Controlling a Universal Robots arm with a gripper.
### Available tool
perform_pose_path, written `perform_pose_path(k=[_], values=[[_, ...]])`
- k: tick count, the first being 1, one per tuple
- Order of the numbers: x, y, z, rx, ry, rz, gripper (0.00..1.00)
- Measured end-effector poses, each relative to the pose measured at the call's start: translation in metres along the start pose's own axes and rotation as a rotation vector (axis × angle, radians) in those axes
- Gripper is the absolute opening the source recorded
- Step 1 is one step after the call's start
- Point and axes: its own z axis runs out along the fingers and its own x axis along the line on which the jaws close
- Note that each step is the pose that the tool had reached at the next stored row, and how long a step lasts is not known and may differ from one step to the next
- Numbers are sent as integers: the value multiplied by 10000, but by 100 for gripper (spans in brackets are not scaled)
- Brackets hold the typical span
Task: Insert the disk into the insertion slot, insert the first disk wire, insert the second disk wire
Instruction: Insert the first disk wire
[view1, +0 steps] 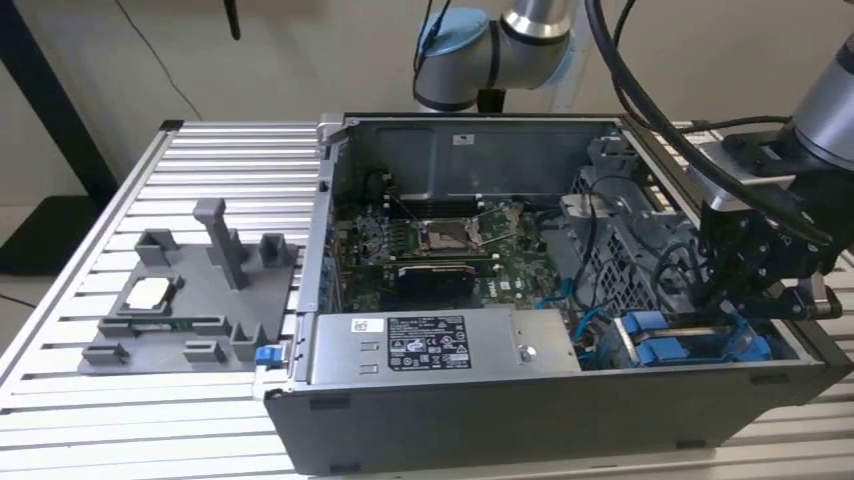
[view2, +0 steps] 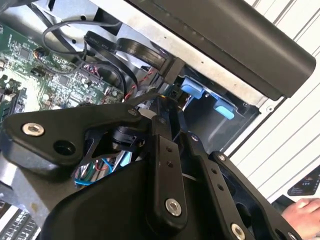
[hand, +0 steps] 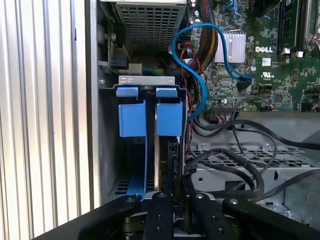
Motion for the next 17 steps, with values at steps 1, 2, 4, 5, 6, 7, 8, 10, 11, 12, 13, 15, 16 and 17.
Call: perform_pose_path(k=[1,2,4,5,6,7,8,10,11,12,13,15,16,17], values=[[0,0,9,-1,-20,1,19],[0,0,-4,-6,-23,1,20],[-4,-2,-75,-20,-19,2,27],[-6,-3,-117,-22,-15,3,27],[-8,-4,-155,-24,-16,3,27],[-10,-5,-192,-26,-16,3,27],[-12,-6,-230,-28,-13,3,27],[-17,-8,-312,-31,-14,3,27],[-18,-9,-347,-32,-13,3,27],[-19,-9,-366,-33,-14,3,27],[-19,-9,-366,-33,-15,2,27],[-20,-23,-366,-34,-14,-4,27],[-20,-37,-367,-34,-14,-8,27],[-20,-58,-365,-36,-15,-12,27]])
